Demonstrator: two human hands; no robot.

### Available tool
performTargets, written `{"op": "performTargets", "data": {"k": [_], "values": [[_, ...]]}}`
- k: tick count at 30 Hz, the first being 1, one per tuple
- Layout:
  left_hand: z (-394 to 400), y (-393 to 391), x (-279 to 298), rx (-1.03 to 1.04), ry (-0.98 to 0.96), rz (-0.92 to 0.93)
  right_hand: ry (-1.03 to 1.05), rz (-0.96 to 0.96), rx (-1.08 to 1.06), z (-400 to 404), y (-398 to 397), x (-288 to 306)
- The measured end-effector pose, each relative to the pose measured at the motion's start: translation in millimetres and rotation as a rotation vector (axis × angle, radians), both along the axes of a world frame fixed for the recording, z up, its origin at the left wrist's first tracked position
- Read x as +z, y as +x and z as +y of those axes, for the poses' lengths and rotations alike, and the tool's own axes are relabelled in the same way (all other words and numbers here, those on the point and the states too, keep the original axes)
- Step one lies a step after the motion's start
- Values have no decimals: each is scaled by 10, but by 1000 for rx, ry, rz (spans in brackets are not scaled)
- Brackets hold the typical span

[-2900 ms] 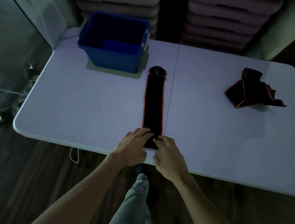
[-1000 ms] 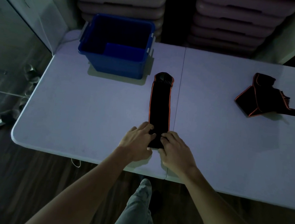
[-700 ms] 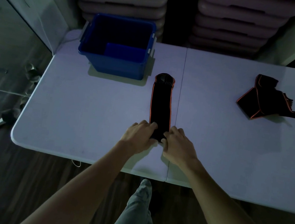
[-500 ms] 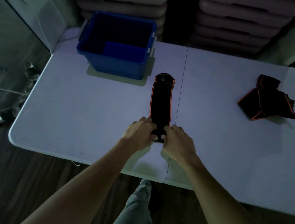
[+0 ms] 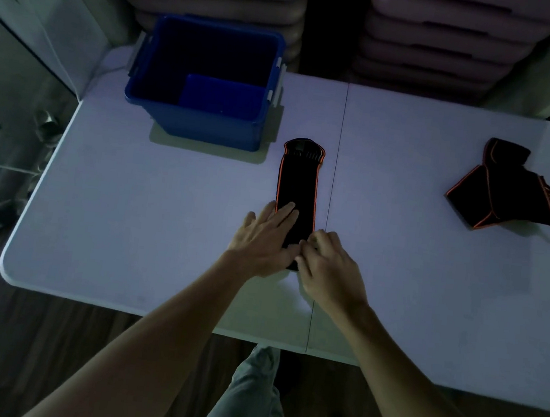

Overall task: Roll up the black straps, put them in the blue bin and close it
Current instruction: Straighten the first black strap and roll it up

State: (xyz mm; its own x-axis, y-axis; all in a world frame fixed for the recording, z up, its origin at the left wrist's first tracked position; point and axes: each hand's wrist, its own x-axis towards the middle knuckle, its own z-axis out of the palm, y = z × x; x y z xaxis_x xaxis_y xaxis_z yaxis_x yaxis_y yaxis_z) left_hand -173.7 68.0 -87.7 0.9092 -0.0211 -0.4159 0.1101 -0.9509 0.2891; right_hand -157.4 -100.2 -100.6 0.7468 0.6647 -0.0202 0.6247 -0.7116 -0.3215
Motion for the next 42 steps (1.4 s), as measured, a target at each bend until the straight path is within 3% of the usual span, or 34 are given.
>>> {"op": "performTargets", "data": {"k": [5, 10, 14, 18, 31, 38, 42], "values": [[52, 20, -21, -36, -46, 51, -109, 81, 18, -53, 30, 10], [171, -88, 48, -45, -90, -193, -112, 98, 18, 1, 117, 82], [201, -155, 1, -61, -126, -143, -165, 181, 61, 50, 282, 133], [194, -83, 8, 9, -159, -135, -62, 304, -23, 60, 373, 171], [276, 144, 93, 108, -273, -13, -81, 246, 47, 210, 635, 228], [343, 332, 54, 136, -278, 7, -44, 292, -148, 399, 743, 258], [349, 447, 36, 141, -276, 8, 24, 172, -181, 383, 775, 230]]}}
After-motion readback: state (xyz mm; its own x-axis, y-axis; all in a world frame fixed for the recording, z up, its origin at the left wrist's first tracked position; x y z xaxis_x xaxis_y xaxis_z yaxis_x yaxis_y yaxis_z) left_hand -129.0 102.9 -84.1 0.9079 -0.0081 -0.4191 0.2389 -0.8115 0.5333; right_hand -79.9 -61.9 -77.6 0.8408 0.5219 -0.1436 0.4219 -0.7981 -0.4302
